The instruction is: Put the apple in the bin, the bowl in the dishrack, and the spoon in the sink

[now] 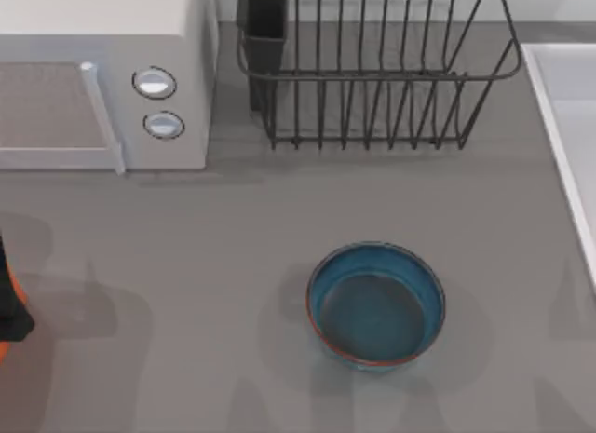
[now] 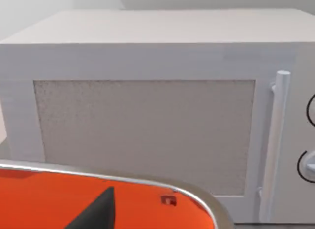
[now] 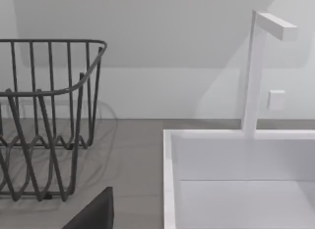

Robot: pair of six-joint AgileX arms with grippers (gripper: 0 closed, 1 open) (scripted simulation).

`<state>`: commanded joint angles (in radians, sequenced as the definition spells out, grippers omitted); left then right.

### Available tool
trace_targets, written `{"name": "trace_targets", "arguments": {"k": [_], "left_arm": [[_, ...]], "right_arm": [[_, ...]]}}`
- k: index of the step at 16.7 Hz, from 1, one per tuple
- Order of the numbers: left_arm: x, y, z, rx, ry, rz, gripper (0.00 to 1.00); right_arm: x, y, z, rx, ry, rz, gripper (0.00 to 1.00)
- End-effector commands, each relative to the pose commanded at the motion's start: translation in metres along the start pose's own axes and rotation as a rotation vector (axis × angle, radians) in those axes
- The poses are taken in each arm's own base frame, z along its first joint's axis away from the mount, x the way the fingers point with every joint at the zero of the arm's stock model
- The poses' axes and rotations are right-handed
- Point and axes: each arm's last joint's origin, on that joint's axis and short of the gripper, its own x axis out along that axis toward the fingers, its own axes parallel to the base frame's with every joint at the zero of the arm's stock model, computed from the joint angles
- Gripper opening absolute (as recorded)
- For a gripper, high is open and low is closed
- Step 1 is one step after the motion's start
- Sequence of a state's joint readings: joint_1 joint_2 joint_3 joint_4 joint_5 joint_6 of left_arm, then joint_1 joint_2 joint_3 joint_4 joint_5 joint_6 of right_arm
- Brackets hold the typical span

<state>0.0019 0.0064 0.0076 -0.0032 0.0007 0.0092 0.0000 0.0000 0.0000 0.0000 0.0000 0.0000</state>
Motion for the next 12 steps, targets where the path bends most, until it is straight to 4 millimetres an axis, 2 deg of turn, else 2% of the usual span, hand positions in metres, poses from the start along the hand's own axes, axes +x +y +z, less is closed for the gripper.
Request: {"name": "trace_targets", "arguments": {"k": [8, 12], "left_arm": [[0.0, 0.0, -0.002, -0.009, -0.002, -0.001, 1.0], [0.0, 0.0, -0.002, -0.009, -0.002, -0.001, 1.0]], "right_arm": [[0.0, 0.0, 0.002, 0.005, 0.009, 0.004, 1.0], [0.003, 0.007, 0.026, 0.058, 0.14, 0.059, 1.0]]}}
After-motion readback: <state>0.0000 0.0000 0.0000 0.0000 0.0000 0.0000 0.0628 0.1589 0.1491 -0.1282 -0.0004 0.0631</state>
